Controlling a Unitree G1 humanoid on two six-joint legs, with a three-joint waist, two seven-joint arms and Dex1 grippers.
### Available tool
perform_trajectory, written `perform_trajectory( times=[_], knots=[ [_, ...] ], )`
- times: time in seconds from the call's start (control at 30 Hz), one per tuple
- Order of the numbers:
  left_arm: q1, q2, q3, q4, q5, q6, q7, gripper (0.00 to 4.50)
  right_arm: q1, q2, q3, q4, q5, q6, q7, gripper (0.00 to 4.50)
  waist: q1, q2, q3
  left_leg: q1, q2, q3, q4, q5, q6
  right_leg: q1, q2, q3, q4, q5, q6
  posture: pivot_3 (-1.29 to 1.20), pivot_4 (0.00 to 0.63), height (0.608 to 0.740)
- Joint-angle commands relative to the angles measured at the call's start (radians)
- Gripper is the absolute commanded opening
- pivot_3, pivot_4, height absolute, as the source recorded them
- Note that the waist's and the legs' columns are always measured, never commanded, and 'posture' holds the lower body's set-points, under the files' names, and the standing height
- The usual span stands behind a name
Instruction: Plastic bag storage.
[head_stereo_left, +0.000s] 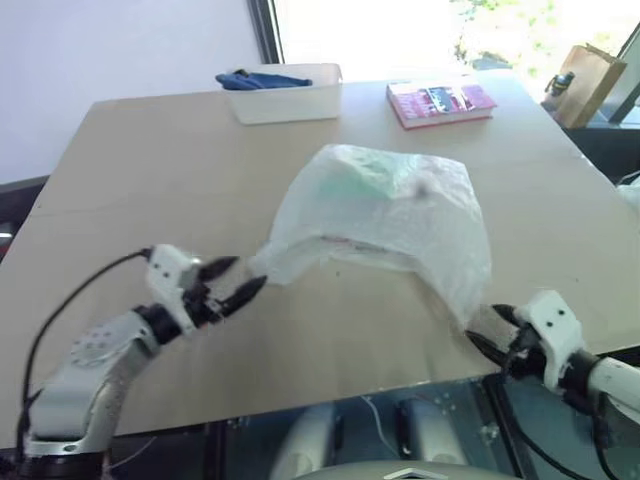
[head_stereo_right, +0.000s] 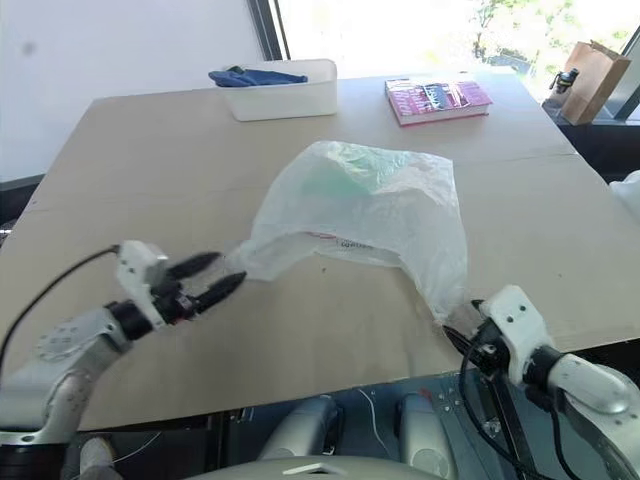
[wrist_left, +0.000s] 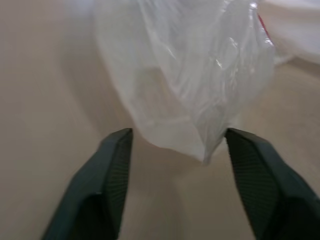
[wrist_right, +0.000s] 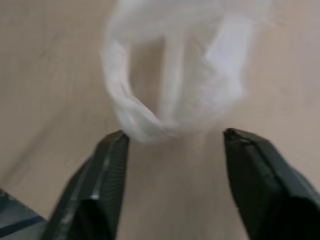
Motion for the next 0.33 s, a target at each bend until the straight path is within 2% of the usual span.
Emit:
perform_trajectory(
  times=[0.03,0.2,0.33],
  knots=[
    [-0.057,0.007,0.115,0.133,0.006,-0.007,0.021,4.41,0.108,-0.011,-0.158,-0.015,-0.032,-0.064,0.099,4.26,0.007,0.000,-0.001,0.001,0.000,0.000,0.000,0.000,0.000,0.002,0.000,0.000,0.000,0.000,0.000,0.00,0.150,0.740],
    [-0.020,0.038,0.140,0.151,0.012,-0.026,-0.093,4.41,0.068,-0.030,-0.261,0.121,-0.048,-0.104,0.184,4.26,0.004,-0.001,-0.001,0.002,-0.001,0.001,0.001,-0.003,0.005,0.004,0.000,0.000,-0.001,0.001,0.001,0.00,0.150,0.740],
    [0.019,0.055,0.168,0.122,0.006,-0.010,-0.136,4.41,0.022,-0.050,-0.278,0.210,-0.093,-0.139,0.228,4.26,0.004,-0.001,-0.001,0.002,0.001,0.001,0.001,-0.003,0.004,0.003,0.001,-0.001,-0.001,0.001,0.001,0.00,0.150,0.740]
  ],
)
